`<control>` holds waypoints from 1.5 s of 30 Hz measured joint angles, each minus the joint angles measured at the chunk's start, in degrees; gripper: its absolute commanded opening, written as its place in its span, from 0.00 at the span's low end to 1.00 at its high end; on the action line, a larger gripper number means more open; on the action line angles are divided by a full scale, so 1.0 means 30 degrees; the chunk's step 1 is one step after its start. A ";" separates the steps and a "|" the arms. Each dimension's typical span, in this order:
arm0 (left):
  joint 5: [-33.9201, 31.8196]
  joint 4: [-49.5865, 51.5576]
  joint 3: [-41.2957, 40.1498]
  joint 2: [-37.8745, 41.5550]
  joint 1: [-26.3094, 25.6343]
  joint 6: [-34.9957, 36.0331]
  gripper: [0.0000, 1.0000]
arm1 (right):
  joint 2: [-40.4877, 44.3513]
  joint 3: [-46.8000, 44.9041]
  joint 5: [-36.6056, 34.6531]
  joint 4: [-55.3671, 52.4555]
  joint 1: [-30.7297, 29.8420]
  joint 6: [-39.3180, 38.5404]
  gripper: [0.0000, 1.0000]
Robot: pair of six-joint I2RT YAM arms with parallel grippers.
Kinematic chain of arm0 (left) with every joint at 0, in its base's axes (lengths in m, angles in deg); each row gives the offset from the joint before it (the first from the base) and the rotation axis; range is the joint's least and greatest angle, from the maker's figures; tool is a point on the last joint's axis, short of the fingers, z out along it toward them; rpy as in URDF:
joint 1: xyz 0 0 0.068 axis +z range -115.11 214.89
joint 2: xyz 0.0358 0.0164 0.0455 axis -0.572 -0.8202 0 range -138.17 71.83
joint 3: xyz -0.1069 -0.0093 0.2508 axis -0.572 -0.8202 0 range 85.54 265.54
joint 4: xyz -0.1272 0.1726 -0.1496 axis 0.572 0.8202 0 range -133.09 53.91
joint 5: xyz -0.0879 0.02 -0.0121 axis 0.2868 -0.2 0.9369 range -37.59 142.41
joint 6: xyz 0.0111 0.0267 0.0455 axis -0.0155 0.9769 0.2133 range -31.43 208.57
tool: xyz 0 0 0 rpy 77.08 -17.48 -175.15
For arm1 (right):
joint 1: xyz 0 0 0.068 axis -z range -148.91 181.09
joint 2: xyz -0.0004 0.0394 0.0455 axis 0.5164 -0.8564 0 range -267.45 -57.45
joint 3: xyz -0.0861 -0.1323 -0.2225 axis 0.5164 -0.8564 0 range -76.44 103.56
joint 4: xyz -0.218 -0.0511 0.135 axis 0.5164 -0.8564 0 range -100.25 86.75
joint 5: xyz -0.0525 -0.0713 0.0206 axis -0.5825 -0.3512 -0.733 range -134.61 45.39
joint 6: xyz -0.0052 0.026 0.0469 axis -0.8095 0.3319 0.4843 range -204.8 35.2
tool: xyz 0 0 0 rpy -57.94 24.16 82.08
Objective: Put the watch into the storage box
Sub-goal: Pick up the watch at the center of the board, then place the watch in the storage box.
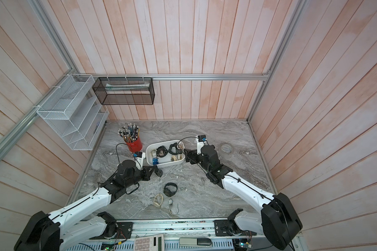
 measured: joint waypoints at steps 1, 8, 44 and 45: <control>0.0073 0.0109 0.0000 0.0204 0.0000 -0.0007 0.00 | 0.0000 0.0000 0.0000 0.0000 0.0000 0.0000 0.87; 0.0532 0.0882 0.1013 0.0131 -0.0007 0.0109 0.00 | 0.0000 -0.0015 0.0000 0.0007 0.0015 0.0000 0.87; -0.0102 -0.1384 0.8444 -1.1081 0.0328 0.4182 0.00 | 0.0743 -0.0517 -0.0138 -0.0022 0.0306 -0.0073 0.87; -0.0102 -0.1384 0.8444 -1.1293 0.0328 0.4182 0.00 | 0.0743 -0.0517 -0.0138 -0.0022 0.0306 -0.0073 0.87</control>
